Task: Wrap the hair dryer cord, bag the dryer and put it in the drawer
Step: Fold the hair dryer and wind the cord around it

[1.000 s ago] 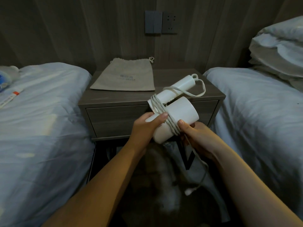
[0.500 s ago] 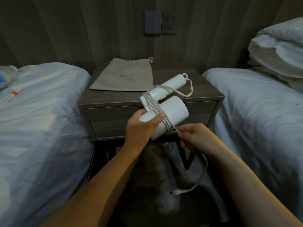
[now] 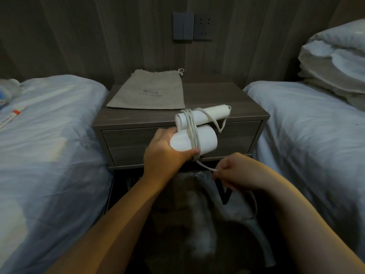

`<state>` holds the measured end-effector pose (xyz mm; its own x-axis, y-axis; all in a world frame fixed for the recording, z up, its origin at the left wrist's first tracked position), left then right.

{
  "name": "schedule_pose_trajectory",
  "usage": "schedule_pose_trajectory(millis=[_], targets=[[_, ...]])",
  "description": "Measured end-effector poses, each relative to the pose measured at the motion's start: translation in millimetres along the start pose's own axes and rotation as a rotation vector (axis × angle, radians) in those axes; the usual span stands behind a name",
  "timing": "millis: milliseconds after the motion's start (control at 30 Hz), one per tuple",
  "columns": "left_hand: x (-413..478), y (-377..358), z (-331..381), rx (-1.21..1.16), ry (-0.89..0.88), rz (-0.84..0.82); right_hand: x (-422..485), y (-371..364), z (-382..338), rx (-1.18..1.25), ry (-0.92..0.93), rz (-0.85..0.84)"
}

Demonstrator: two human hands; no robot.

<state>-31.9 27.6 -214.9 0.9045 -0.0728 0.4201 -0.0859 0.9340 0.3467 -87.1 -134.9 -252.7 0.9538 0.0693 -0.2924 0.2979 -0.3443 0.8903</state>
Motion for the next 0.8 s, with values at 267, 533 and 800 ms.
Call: schedule_pose_trajectory(millis=[267,533,800], targets=[[-3,-26,-7,0.132,0.018,-0.258,-16,36,-10,-0.034,0.177,0.224],[-9,-47,-18,0.118,0.103,-0.511,-27,73,18,-0.056,-0.064,0.671],[-22,-62,-22,0.011,0.242,-0.669,-29,78,33,0.121,-0.105,0.662]])
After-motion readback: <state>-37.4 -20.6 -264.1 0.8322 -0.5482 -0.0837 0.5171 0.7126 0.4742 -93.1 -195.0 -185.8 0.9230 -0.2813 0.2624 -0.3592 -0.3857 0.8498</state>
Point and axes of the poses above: each hand's wrist, its own x-axis towards the middle knuckle, its own y-axis out of the back of the hand, z = x × y, the point moved 10 cm from there along x, towards the middle knuckle, and after that the axes turned 15 degrees about -x, right-handed, at the moved point
